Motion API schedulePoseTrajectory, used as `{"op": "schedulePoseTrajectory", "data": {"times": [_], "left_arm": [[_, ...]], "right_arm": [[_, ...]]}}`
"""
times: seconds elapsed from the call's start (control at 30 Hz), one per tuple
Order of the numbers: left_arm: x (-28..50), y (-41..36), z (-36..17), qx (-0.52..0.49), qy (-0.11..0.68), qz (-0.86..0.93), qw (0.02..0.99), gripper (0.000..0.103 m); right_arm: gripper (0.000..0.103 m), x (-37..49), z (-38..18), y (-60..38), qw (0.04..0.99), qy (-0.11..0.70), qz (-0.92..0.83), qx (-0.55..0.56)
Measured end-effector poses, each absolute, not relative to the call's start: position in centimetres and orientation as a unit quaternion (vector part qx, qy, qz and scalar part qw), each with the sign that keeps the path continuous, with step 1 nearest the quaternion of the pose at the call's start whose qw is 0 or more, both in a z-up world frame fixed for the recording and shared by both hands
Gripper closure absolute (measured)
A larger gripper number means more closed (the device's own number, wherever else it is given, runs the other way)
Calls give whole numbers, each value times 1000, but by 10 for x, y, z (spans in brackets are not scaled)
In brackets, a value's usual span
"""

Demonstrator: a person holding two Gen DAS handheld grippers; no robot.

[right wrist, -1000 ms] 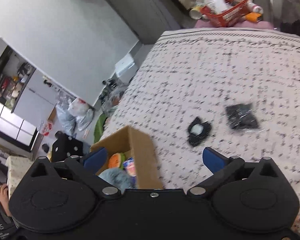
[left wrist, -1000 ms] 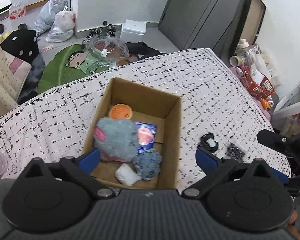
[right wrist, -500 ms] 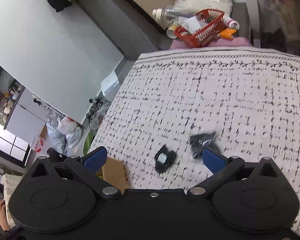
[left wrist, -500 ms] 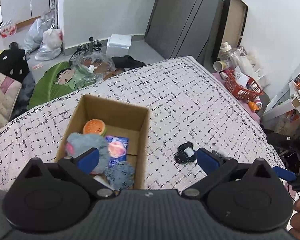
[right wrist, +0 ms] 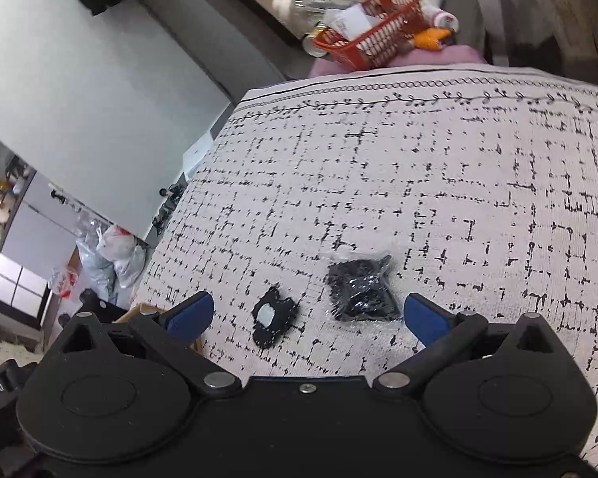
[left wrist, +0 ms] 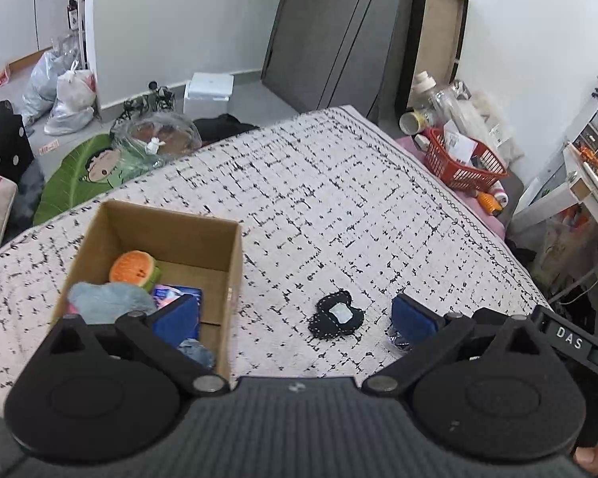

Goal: Organize soft objects
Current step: 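Move the left tool to the black fabric patch while the right tool approaches the bag of black items, then grasp the black fabric patch with the left tool while the right tool grasps the clear bag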

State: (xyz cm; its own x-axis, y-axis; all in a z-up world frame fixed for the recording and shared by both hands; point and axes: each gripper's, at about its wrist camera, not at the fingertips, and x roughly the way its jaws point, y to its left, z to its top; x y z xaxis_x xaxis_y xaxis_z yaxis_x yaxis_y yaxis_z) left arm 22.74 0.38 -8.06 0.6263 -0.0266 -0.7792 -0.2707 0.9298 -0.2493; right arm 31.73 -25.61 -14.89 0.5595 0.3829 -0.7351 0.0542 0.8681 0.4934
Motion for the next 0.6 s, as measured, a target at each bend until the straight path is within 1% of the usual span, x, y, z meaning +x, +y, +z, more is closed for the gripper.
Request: {"op": "schedulePoseTrajectory", "data": {"times": [0.1,0.3,0.43,0.6], "left_arm": [[236,-2,-86,-179,429,63,883,0],[261,-20,-99,-154,455,57,875,1],[273,-31,-109,-135,458,54,877,1],[290,-37,-132,-138,473,53,869,1]], "right_arm": [[0,324,-159,-264,842,466,91,257],[0,342,-175,-274,822,485,87,284],[0,349,-183,-276,817,492,87,287],[0,356,-191,-277,813,500,82,287]]}}
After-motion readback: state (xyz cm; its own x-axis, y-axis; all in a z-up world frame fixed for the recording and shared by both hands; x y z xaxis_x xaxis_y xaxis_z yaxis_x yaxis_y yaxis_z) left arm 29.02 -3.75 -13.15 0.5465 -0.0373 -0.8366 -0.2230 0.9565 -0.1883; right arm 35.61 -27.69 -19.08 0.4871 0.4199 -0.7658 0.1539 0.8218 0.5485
